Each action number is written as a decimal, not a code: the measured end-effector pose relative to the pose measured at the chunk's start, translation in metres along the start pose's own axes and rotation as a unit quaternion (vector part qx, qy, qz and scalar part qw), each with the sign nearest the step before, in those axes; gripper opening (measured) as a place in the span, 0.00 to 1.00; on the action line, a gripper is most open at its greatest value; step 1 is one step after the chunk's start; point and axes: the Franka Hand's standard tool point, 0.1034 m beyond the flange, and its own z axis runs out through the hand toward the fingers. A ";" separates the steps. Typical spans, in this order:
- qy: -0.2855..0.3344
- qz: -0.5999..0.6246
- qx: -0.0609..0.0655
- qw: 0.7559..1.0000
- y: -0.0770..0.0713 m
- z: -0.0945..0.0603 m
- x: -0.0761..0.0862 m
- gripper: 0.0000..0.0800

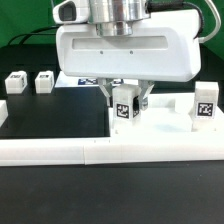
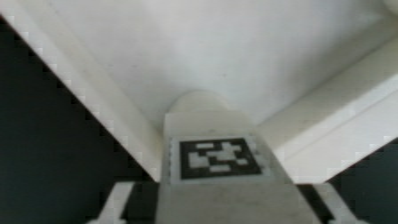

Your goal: Assemble square table

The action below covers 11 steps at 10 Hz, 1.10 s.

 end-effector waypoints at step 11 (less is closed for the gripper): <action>-0.010 0.586 0.018 0.810 0.000 0.001 0.001 0.36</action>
Offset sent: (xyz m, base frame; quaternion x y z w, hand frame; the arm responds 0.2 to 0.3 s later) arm 0.0027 -0.0045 -0.0006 -0.0005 -0.0349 0.3395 0.9399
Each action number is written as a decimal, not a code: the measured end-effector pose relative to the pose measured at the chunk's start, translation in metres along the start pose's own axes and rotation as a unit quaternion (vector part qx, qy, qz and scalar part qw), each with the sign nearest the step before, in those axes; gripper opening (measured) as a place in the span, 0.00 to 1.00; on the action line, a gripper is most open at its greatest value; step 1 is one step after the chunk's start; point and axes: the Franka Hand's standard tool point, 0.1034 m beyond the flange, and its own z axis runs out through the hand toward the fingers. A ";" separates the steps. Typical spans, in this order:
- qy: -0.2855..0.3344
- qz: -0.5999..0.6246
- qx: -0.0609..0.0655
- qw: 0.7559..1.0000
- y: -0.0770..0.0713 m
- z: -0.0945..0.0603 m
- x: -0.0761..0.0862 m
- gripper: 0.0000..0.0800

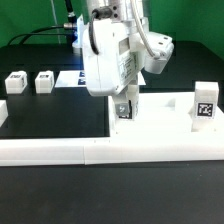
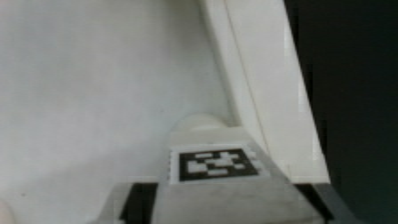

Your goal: Assemble square table

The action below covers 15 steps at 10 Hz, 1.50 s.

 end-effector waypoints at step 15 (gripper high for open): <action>-0.012 -0.023 0.010 1.000 0.003 -0.025 -0.007 0.81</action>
Offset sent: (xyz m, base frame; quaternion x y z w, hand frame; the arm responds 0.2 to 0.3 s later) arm 0.0000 0.0000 0.0000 0.0000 0.0000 0.0000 1.0000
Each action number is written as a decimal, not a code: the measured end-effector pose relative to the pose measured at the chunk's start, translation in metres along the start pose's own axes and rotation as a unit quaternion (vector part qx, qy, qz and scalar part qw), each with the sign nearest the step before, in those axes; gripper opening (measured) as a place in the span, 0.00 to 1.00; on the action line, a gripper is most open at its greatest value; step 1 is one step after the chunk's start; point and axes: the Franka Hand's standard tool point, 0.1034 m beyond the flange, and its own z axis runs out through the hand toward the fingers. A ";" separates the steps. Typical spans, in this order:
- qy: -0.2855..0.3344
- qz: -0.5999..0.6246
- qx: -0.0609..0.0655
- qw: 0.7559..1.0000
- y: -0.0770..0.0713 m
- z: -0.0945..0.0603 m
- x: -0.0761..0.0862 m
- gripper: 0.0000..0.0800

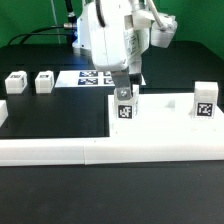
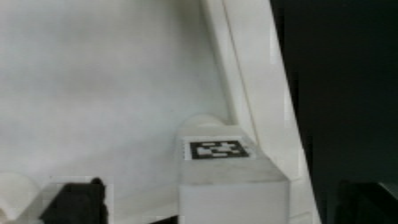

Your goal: Assemble square table

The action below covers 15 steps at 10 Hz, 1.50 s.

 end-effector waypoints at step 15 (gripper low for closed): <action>0.039 -0.732 0.010 0.680 0.020 -0.004 0.030 0.81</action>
Offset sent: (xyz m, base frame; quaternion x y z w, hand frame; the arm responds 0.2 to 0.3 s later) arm -0.0224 0.0135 0.0083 0.0377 -0.0530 -0.2327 0.9704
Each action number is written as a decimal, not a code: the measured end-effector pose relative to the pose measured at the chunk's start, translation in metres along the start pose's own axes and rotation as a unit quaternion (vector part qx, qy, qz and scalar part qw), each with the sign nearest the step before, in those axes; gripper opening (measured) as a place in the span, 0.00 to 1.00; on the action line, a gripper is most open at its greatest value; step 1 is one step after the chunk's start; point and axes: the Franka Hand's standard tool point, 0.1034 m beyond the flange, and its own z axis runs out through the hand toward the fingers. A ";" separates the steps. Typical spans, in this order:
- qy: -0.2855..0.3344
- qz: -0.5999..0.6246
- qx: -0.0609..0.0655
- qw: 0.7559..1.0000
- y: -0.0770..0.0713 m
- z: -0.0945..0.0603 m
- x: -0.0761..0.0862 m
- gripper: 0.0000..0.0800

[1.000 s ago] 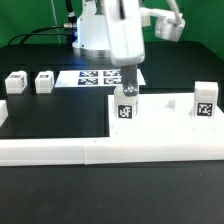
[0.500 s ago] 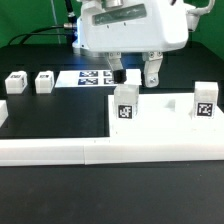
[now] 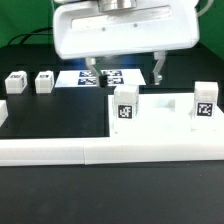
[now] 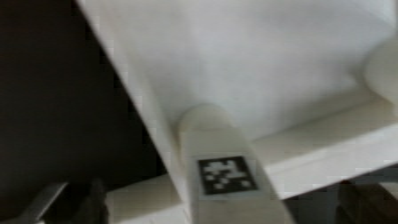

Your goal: Assemble square table

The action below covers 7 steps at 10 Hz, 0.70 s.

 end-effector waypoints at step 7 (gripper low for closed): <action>-0.092 -0.028 -0.014 0.995 0.004 0.058 -0.025 0.81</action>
Offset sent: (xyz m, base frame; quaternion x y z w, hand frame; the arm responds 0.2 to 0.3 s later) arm -0.0073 -0.0176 -0.0397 0.0391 -0.1318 0.0113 0.9904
